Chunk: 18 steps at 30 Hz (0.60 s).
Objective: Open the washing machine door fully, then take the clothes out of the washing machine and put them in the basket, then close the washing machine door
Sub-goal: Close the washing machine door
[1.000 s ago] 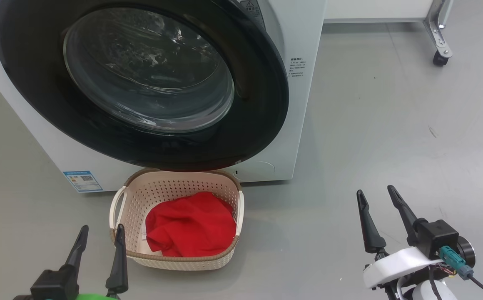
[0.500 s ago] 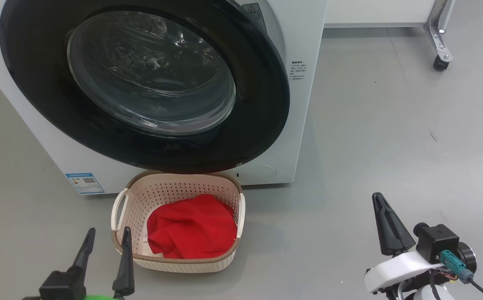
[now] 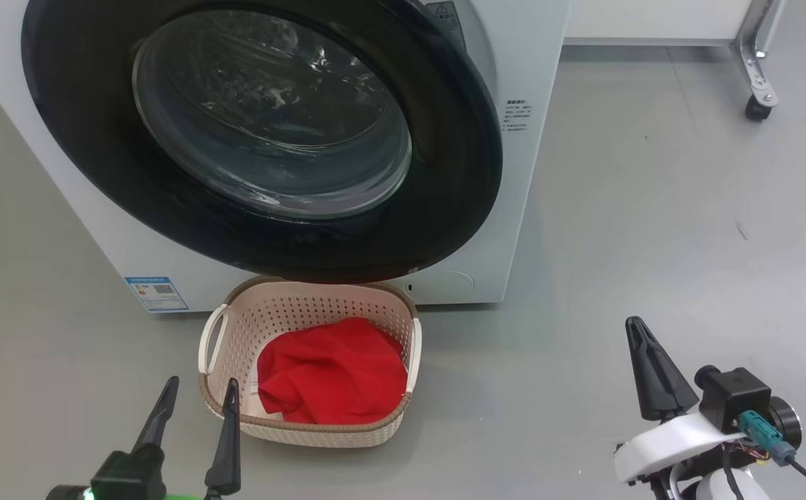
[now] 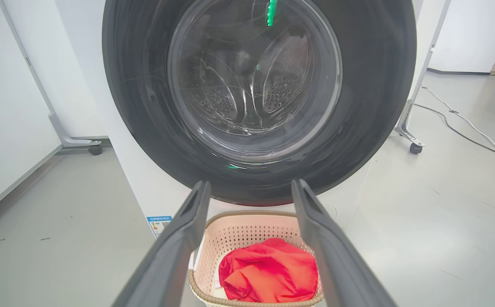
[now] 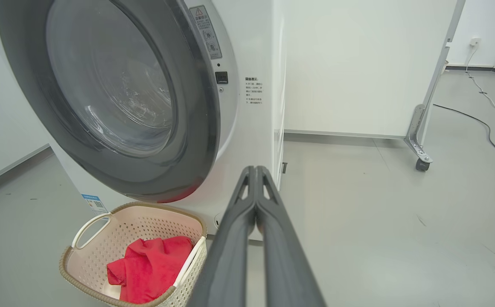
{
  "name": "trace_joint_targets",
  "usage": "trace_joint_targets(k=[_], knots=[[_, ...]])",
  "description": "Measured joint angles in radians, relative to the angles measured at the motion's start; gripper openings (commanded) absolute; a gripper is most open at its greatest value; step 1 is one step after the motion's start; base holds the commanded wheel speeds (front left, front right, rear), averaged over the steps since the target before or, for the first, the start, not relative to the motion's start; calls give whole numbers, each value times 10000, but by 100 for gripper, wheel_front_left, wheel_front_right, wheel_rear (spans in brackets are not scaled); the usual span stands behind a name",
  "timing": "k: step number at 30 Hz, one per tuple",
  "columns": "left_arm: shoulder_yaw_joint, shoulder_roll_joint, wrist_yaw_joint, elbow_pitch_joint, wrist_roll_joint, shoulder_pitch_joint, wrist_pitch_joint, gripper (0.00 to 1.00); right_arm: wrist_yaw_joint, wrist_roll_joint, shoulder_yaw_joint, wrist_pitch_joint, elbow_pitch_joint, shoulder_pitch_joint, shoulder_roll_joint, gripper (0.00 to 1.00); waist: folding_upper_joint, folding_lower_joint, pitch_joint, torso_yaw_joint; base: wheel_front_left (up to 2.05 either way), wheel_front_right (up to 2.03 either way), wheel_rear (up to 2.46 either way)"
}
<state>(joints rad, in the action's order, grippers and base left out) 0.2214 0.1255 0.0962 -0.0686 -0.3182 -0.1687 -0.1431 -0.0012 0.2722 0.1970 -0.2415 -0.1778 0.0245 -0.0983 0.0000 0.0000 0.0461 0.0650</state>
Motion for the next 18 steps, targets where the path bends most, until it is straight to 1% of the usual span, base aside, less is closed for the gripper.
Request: trace_joint_targets(k=[4,11,18], knots=[[79,4,0,-115,48,30,10,100,111,0,38,81,36,-294,-48,0,0,0,137,151,0,0,0],[188,-2,0,-334,228,187,10,100,451,-21,257,213,81,-1078,-219,0,0,0,471,500,0,0,0],[314,-75,0,-426,251,541,4,100,721,-176,497,430,94,-2312,-364,0,0,0,925,902,0,0,0]])
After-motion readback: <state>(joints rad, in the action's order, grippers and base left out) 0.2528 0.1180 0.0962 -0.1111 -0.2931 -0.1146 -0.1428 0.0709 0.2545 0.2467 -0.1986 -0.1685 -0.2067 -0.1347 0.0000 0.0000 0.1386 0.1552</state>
